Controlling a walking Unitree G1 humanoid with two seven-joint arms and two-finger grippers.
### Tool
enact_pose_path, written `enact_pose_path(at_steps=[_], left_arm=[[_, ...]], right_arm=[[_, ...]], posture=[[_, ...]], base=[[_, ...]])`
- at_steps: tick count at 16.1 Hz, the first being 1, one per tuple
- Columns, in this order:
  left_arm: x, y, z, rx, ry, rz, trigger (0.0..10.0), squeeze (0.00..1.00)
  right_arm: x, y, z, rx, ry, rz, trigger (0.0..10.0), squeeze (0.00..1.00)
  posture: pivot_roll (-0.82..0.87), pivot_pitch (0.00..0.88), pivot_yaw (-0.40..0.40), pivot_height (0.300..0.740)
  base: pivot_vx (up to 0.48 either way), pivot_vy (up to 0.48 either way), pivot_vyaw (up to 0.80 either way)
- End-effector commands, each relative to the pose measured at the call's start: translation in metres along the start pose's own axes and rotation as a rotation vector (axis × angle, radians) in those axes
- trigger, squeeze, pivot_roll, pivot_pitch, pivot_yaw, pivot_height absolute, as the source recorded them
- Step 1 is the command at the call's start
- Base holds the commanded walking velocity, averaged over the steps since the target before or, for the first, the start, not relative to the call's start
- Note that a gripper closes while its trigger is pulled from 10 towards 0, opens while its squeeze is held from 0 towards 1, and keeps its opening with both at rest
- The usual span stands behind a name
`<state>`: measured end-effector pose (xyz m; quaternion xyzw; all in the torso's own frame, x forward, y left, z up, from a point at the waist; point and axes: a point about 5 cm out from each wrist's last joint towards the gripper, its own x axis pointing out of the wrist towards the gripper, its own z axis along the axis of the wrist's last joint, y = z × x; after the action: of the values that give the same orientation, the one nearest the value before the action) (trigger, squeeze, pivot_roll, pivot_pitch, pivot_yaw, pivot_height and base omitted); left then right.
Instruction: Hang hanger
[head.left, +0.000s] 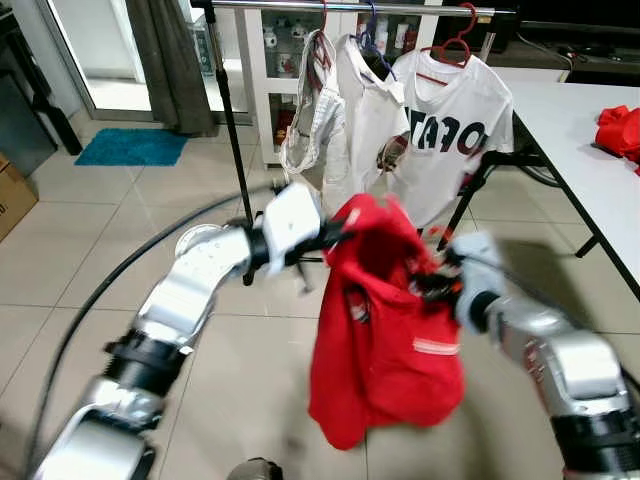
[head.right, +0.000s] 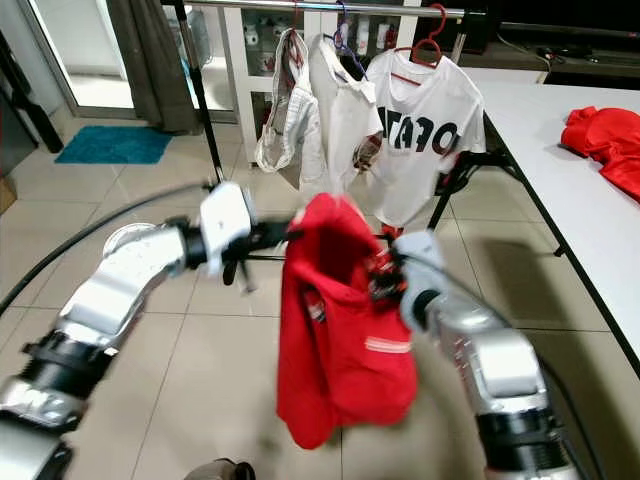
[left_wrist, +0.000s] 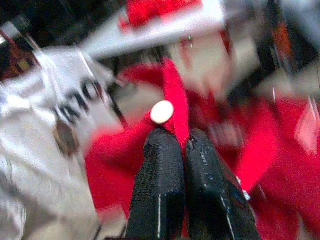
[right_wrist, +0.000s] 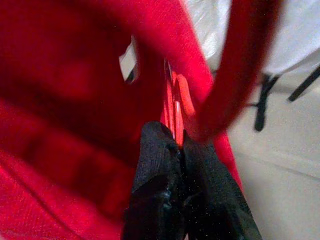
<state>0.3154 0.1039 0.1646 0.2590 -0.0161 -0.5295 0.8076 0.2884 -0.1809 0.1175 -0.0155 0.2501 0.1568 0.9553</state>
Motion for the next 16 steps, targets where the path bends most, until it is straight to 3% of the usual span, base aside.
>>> enact_pose_path(at_steps=[1, 3, 5, 7, 9, 12, 14, 15, 16], left_arm=[[0.002, -0.007, -0.01, 0.05, 0.075, -0.029, 0.0, 0.0], [0.002, -0.007, -0.027, 0.064, 0.163, 0.046, 0.0, 0.0], [0.004, -0.004, -0.032, 0.058, 0.179, 0.113, 0.0, 0.0], [0.008, 0.0, -0.03, 0.055, 0.148, 0.19, 0.0, 0.0], [0.015, 0.006, -0.028, 0.064, 0.129, 0.262, 0.0, 0.0], [0.021, -0.008, -0.042, 0.076, 0.191, 0.173, 0.0, 0.0], [0.021, -0.012, -0.042, 0.061, 0.167, 0.172, 0.1, 0.0], [0.021, -0.011, -0.039, 0.057, 0.143, 0.19, 3.6, 0.0], [0.02, -0.013, -0.031, -0.04, 0.058, 0.164, 10.0, 1.0]], right_arm=[[-0.005, -0.009, 0.024, 0.011, -0.123, -0.037, 10.0, 0.0], [-0.014, -0.01, 0.047, -0.015, -0.228, -0.005, 10.0, 0.0], [-0.02, -0.004, 0.059, -0.039, -0.274, 0.047, 10.0, 0.0], [-0.024, 0.008, 0.065, -0.077, -0.288, 0.13, 10.0, 0.0], [-0.024, 0.032, 0.063, -0.129, -0.283, 0.249, 10.0, 0.0], [-0.025, 0.04, 0.073, -0.115, -0.342, 0.261, 10.0, 0.0], [-0.026, 0.04, 0.075, -0.112, -0.35, 0.259, 10.0, 0.0], [-0.025, 0.038, 0.073, -0.108, -0.344, 0.247, 10.0, 0.0], [-0.019, 0.026, 0.066, -0.079, -0.303, 0.155, 10.0, 0.0]], posture=[[-0.08, 0.0, 0.026, 0.74], [-0.08, 0.0, 0.031, 0.74], [-0.08, 0.0, 0.032, 0.74], [-0.08, 0.0, 0.032, 0.74], [-0.08, 0.0, 0.031, 0.74], [-0.08, 0.0, 0.033, 0.74], [-0.08, 0.0, 0.034, 0.74], [-0.08, 0.0, 0.034, 0.74], [-0.08, 0.0, 0.033, 0.74]], base=[[0.0, 0.0, 0.0], [0.0, 0.0, 0.0], [0.0, 0.0, 0.0], [0.0, 0.0, 0.0], [0.0, 0.0, 0.0], [0.0, 0.0, 0.0], [0.0, 0.0, 0.0], [0.0, 0.0, 0.0], [0.0, 0.0, 0.0]])
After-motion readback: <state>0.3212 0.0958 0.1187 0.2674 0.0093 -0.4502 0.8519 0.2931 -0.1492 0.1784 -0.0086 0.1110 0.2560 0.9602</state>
